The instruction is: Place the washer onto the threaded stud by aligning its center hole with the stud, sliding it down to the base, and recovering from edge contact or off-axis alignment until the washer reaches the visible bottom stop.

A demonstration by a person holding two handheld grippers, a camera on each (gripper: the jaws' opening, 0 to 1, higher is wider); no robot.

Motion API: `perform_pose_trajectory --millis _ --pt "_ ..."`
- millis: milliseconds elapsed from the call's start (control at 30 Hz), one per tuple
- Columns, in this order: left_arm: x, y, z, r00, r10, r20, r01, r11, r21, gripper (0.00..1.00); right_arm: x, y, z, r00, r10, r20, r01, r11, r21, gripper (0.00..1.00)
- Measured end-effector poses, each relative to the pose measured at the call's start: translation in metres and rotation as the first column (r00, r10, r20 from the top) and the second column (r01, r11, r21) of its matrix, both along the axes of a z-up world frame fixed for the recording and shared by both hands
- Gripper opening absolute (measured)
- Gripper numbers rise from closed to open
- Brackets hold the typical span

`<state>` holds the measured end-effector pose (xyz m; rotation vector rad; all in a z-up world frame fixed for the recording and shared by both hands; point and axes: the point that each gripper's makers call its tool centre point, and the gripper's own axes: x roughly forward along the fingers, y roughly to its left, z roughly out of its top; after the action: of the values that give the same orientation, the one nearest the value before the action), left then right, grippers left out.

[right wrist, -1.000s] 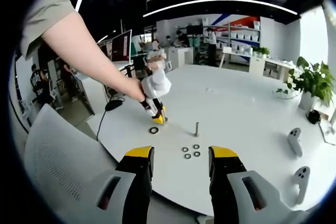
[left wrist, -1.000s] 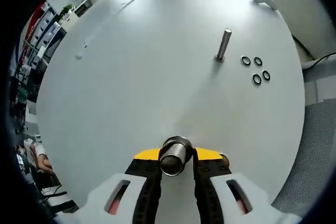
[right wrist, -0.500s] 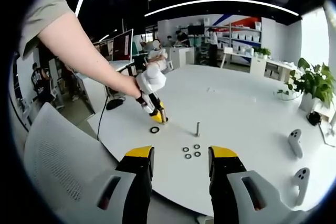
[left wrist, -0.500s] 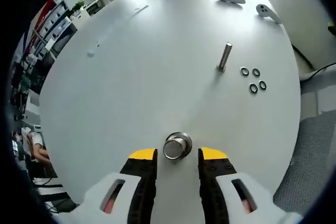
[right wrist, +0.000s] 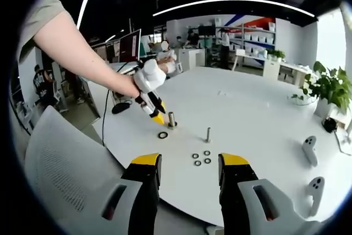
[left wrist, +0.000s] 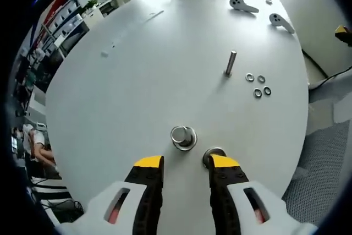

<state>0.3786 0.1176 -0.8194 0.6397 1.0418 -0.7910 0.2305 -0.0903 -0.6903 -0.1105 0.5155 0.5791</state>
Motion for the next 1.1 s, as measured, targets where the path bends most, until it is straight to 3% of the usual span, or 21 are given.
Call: perform_pose_trajectory --millis 233,500,900,1100 --pt "-0.014 -0.004 0.002 1.000 -0.006 -0.005 0.006 1.000 0.005 0.31 0.000 0.000 -0.001 1.000 0.003 -0.002 -0.003 1.000 -0.002 0.44" --pt "-0.013 -0.005 -0.004 1.000 -0.001 -0.019 0.001 1.000 -0.002 0.31 0.000 0.000 0.000 1.000 0.004 0.001 -0.004 1.000 0.002 0.44" --pt "-0.035 -0.016 -0.035 0.994 -0.035 -0.103 0.040 0.998 0.044 0.29 0.000 0.000 -0.001 1.000 0.000 -0.005 0.000 1.000 0.004 0.43" --pt "-0.035 -0.020 -0.042 0.992 -0.039 -0.123 0.047 0.997 0.060 0.28 0.001 -0.001 0.001 1.000 -0.009 0.002 0.009 1.000 0.009 0.43"
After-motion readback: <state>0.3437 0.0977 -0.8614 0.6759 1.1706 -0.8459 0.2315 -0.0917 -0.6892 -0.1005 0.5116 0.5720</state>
